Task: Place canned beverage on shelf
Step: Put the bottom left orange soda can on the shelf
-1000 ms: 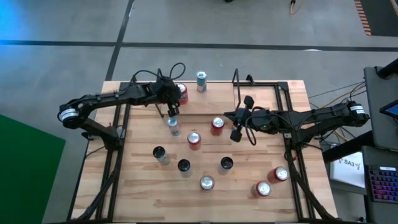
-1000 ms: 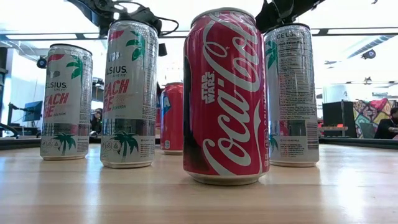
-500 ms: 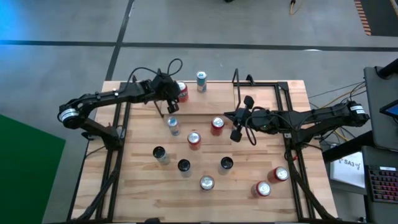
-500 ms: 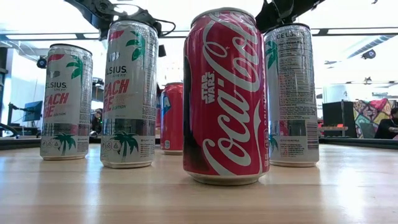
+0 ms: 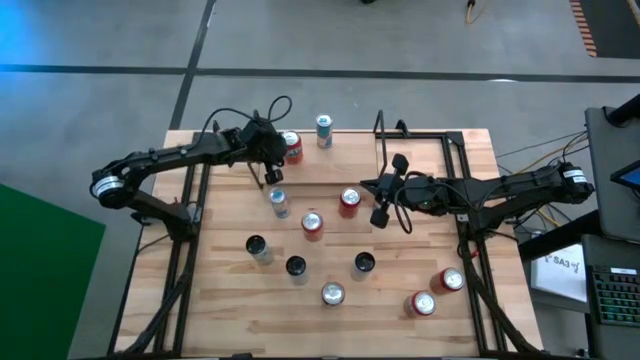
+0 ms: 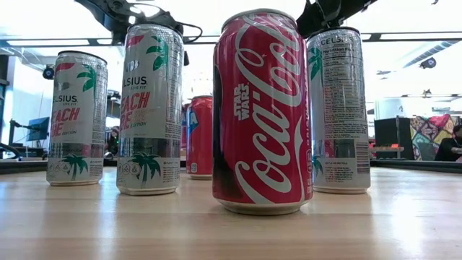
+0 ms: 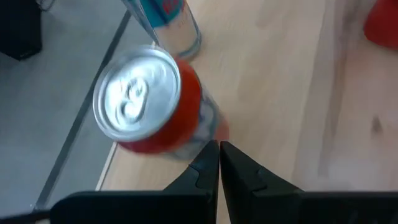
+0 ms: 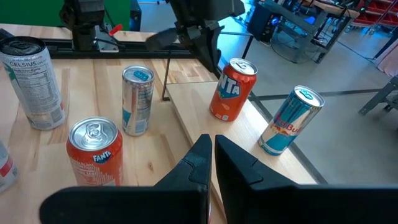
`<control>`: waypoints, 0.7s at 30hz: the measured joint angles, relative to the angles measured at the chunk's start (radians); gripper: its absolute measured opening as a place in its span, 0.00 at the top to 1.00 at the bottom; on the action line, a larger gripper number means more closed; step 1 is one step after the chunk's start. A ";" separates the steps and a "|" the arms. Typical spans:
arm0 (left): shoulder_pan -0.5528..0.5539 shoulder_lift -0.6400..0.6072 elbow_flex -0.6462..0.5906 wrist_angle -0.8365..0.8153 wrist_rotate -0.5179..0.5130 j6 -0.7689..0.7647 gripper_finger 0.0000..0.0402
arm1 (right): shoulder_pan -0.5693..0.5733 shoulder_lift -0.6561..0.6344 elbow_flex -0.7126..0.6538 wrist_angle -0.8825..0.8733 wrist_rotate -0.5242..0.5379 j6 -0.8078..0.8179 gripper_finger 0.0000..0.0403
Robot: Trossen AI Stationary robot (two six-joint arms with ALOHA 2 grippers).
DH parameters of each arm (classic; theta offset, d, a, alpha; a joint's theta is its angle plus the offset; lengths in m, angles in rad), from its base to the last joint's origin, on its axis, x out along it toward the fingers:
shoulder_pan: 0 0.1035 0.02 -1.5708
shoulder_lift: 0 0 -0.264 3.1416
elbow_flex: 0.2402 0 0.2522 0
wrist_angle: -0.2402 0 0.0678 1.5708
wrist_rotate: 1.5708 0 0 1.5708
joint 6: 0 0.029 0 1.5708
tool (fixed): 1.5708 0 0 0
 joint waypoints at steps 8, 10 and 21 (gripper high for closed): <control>0.022 -0.002 0.002 0.014 -0.031 -0.006 1.00 | 0.000 0.000 0.000 0.000 0.000 0.000 0.97; 0.023 0.010 0.002 0.024 -0.031 -0.006 1.00 | 0.000 0.000 0.000 0.000 0.000 0.000 0.97; 0.025 0.037 0.002 0.116 -0.030 -0.003 1.00 | 0.000 0.000 0.000 0.000 0.000 -0.001 0.97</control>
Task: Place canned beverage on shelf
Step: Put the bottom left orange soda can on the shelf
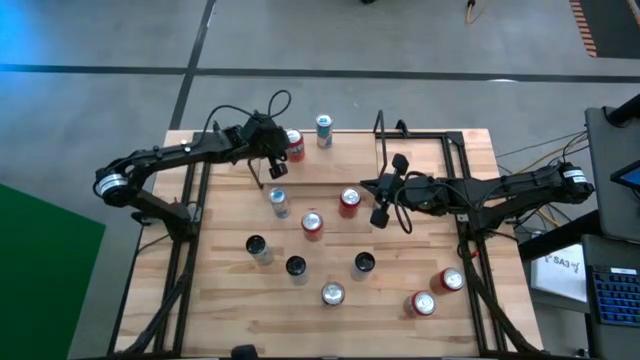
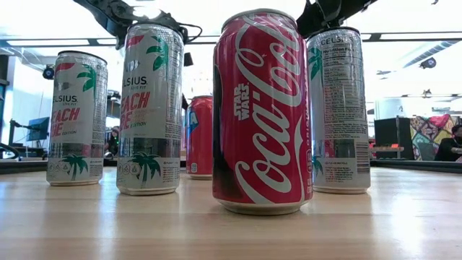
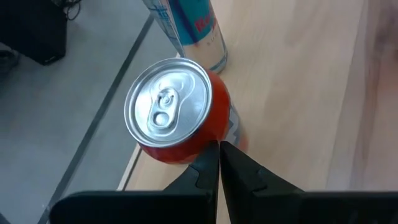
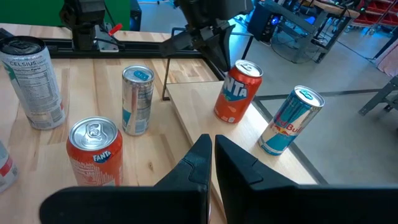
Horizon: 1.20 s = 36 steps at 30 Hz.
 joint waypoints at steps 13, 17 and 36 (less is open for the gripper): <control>0.004 0.000 0.000 -0.046 0.094 -0.004 1.00 | 0.000 0.000 0.000 0.000 0.000 0.000 0.97; 0.001 0.001 0.000 -0.027 0.187 -0.005 1.00 | 0.000 0.000 0.000 0.000 0.000 -0.001 0.97; 0.011 0.058 0.000 0.072 0.082 -0.011 1.00 | 0.000 0.000 0.000 -0.001 0.000 -0.003 0.97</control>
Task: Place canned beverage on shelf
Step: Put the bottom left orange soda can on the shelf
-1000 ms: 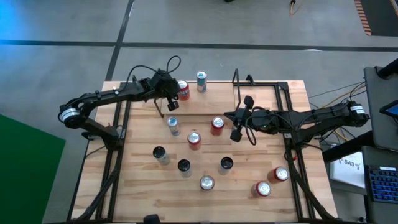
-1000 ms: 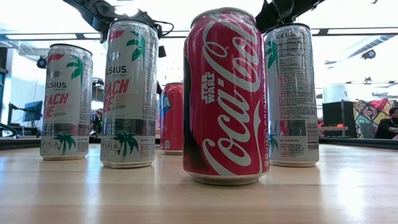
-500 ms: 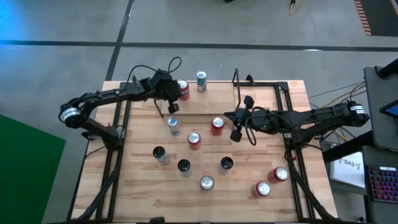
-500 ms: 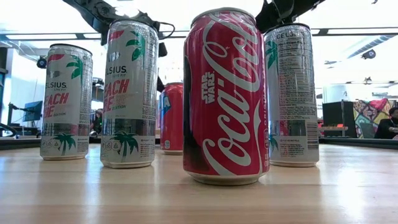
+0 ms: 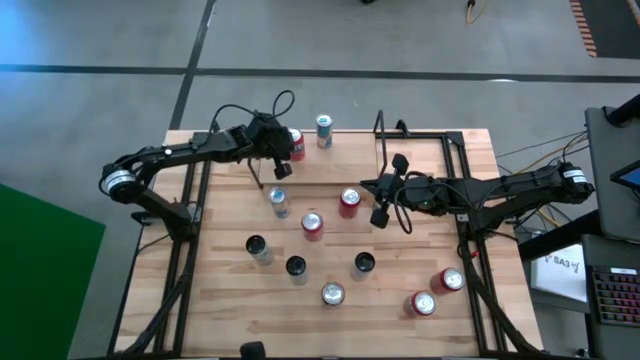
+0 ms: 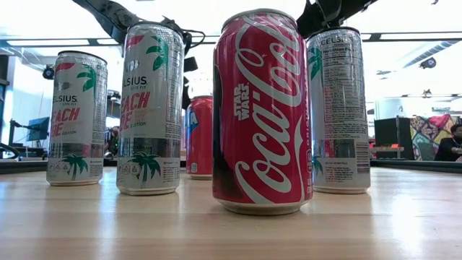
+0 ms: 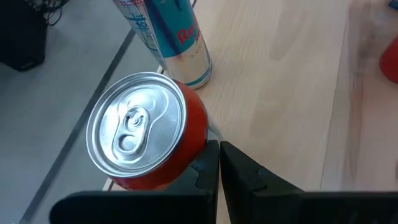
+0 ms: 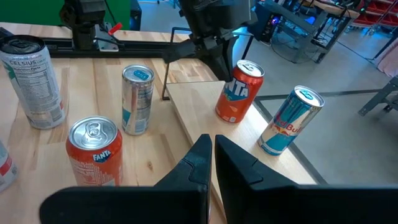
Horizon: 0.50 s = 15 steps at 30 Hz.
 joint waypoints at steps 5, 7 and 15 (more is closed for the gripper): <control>0.003 0.000 0.000 0.020 -0.004 0.000 1.00 | 0.000 0.000 0.000 0.000 0.000 0.000 0.97; 0.008 0.000 -0.001 0.030 -0.004 0.000 1.00 | 0.000 0.000 0.000 0.000 0.000 0.000 0.97; 0.011 -0.002 -0.001 0.012 -0.006 0.000 1.00 | 0.000 0.000 0.000 0.000 0.000 0.000 0.97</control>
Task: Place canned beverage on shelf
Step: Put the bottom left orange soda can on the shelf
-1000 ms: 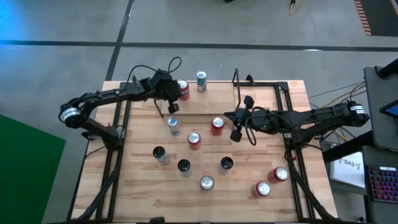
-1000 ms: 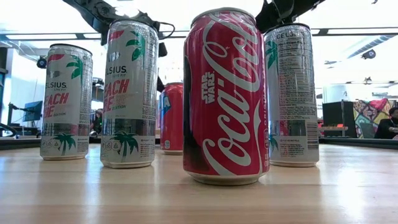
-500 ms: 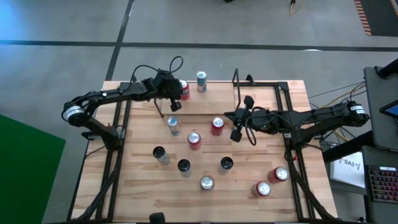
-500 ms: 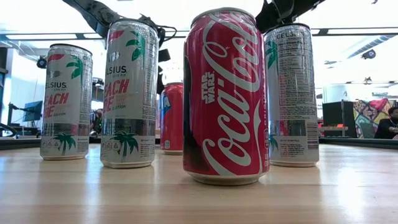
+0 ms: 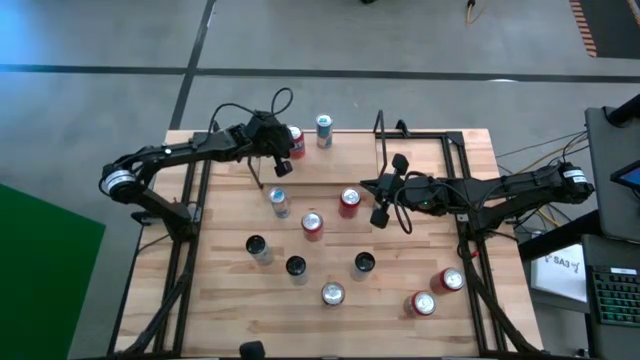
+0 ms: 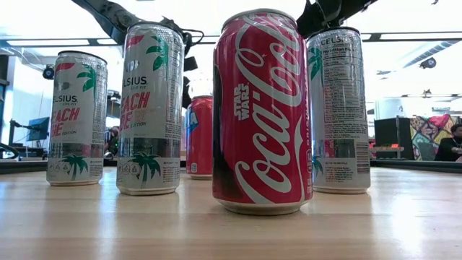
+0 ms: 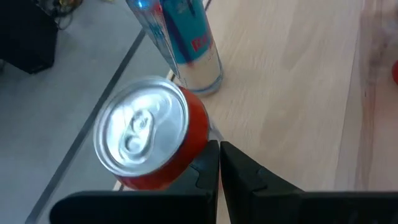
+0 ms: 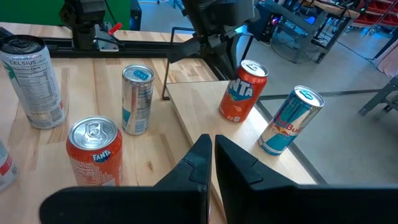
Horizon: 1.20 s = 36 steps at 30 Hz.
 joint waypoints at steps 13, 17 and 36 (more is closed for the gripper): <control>0.018 -0.017 0.000 -0.089 -0.029 0.007 1.00 | 0.000 0.000 0.000 0.000 0.000 0.000 0.97; 0.028 -0.009 0.000 -0.066 -0.029 0.007 1.00 | 0.000 0.000 0.000 0.000 0.000 0.000 0.97; 0.042 0.003 0.000 -0.021 -0.048 -0.004 1.00 | 0.000 0.000 0.000 -0.001 0.000 -0.008 0.97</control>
